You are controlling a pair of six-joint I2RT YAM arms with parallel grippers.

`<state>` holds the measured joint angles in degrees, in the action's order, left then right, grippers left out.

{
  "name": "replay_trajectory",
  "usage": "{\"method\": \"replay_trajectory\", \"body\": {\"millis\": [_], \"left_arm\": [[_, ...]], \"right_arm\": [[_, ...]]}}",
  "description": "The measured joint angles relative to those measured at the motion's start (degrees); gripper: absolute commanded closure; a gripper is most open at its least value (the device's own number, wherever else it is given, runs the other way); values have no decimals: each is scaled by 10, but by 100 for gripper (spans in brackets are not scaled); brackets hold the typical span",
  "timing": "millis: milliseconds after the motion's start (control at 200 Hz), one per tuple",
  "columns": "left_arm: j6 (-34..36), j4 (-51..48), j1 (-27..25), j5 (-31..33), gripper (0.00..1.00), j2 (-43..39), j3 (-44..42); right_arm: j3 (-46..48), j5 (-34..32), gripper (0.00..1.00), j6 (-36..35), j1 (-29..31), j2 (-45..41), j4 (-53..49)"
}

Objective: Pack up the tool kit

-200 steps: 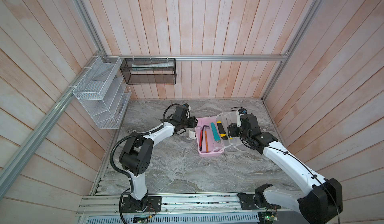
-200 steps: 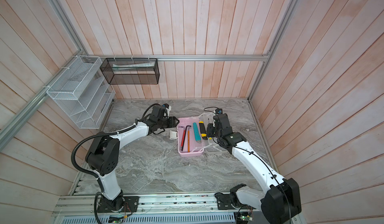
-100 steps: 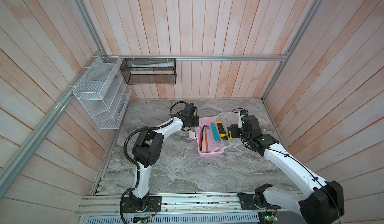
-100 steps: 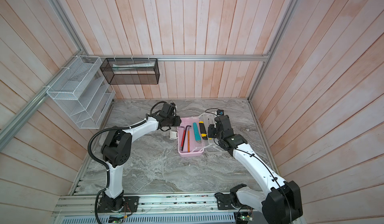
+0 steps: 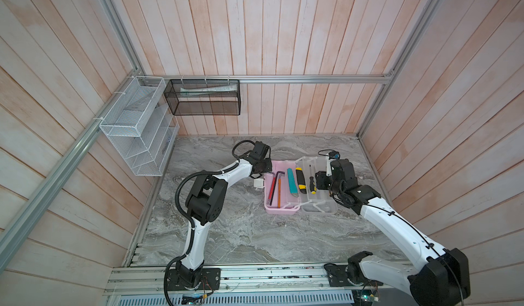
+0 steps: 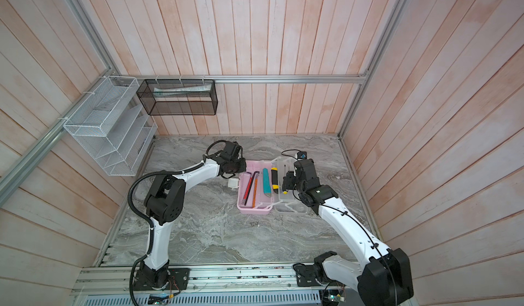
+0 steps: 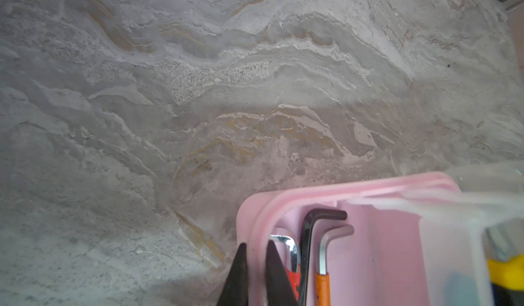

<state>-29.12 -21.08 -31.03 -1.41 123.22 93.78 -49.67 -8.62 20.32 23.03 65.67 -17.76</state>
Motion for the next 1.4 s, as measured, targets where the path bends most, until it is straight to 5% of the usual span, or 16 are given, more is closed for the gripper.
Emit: {"method": "replay_trajectory", "body": {"millis": [390,750,1400], "left_arm": [[-9,45,22,4,100,-68,-110],[-33,85,50,16,100,-142,-219],[-102,159,61,23,100,-199,-319]], "right_arm": [[16,28,59,12,-42,-3,29],[94,85,48,56,-122,-49,36],[244,264,61,115,-119,-92,32]]}}
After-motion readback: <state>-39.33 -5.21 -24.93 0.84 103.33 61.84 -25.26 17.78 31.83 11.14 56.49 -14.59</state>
